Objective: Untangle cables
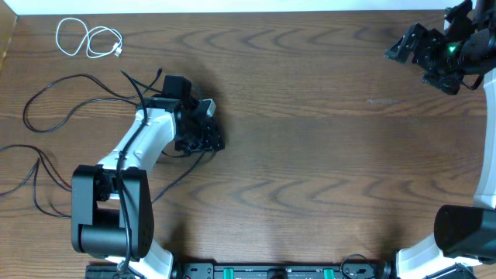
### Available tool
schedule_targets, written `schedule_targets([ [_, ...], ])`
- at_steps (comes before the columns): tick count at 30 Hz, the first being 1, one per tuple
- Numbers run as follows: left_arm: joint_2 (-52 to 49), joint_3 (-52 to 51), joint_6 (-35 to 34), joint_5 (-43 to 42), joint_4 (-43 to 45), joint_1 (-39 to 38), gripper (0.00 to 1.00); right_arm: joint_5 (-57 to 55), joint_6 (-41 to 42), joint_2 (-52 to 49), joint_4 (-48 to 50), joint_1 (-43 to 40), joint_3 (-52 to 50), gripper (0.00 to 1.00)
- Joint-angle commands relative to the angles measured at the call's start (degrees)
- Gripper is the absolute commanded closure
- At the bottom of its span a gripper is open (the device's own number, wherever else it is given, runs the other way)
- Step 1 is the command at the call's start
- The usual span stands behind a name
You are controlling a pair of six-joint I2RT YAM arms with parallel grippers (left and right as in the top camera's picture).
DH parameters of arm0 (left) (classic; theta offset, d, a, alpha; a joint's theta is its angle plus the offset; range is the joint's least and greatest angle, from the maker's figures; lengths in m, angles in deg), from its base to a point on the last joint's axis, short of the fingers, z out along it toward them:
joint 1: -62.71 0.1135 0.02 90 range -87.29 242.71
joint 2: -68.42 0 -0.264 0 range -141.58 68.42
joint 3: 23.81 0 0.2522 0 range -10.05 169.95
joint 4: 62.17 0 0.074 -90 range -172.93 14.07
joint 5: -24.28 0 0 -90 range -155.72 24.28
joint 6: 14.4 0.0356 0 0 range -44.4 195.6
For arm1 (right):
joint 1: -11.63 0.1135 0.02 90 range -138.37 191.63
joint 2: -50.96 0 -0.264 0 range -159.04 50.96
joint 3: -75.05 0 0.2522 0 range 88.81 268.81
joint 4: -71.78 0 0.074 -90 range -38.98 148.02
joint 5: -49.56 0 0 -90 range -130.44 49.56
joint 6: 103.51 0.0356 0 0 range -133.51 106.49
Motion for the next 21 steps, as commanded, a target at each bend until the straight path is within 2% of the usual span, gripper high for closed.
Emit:
schedule_targets([
  [1,0.94,-0.52,0.61,-0.72,-0.22,0.2,0.43,0.31,-0.68,0.72,-0.11,0.46,0.76,0.01],
  [8,2.19,0.35,0.61,-0.74,-1.27,0.2,0.43,0.28,-0.68,0.72,-0.04,0.46,0.76,0.01],
  [13,6.95,2.8,0.61,-0.7,-1.03,1.62,0.43,0.28,-0.68,0.72,-0.04,0.46,0.76,0.01],
  [16,11.02,3.45,-0.11,-0.2,0.59,5.6,0.43,0.28,-0.68,0.72,-0.09,0.46,0.76,0.01],
  [21,14.47,3.45,-9.42,9.94,2.97,16.17,0.43,0.31,-0.68,0.72,-0.09,0.46,0.76,0.01],
])
